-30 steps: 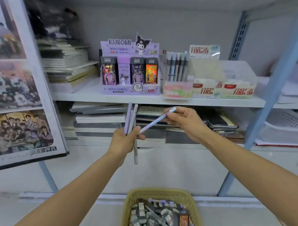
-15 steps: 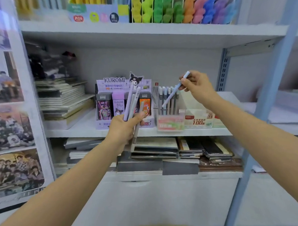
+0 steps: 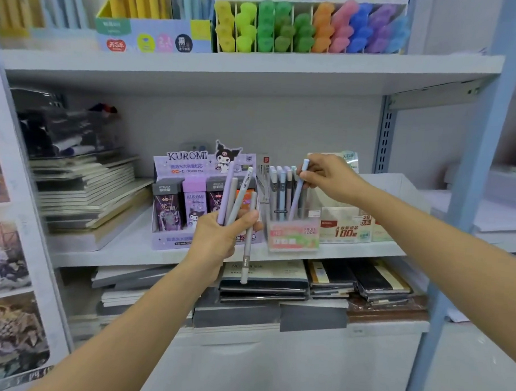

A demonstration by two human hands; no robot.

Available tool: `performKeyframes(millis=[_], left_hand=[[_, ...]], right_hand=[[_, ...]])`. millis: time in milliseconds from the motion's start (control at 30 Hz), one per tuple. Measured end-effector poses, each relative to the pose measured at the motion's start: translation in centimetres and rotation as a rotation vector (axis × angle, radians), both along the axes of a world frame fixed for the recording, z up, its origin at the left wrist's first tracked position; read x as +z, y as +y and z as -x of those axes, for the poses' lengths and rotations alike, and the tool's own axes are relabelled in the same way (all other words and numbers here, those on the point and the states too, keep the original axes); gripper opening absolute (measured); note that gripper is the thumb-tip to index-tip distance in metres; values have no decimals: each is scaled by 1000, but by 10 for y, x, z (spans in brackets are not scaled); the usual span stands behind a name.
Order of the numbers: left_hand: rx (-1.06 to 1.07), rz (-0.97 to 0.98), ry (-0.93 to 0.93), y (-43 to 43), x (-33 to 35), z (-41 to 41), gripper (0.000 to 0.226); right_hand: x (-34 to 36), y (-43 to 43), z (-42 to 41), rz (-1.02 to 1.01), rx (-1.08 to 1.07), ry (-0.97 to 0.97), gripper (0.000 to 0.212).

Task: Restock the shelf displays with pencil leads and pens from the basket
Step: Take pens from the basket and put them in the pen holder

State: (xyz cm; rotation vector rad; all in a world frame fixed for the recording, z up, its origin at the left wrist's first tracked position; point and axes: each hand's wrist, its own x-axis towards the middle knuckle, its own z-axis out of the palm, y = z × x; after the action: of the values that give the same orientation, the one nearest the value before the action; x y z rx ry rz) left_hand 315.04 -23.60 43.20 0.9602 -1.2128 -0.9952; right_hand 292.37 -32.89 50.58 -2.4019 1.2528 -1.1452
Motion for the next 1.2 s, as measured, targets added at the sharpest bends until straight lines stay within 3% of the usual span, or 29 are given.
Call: performKeyframes(millis=[233,433,500,633,767,833,1000,1200], left_hand=[[23,12,11,-1,-1,4,19],[20,-11,32,3,0,4,15],[36,-19,56,4,0,5,17],[94,-11,117,7,3,8,18],[156,15,141,14,9,17,19],[163,32,143,20,11,22,20],[233,71,83,30,14,19,15],[89,-50,-56,41,6,21,23]], right_hand=[[-13,-3,-14,4,-14,-90,23],[-17,-1,-20,163,-197,-31,31],[-17,10,-19,189,-179,-117,32],[-35,55,-22,-27,146,-316,10],[-62,92,-32,-381,311,-214,30],[-71,101,-34,-500,351,-275,29],[-62,104,-18,-463,238,-538,14],[-34,96,-2,-367,229,-748,15]])
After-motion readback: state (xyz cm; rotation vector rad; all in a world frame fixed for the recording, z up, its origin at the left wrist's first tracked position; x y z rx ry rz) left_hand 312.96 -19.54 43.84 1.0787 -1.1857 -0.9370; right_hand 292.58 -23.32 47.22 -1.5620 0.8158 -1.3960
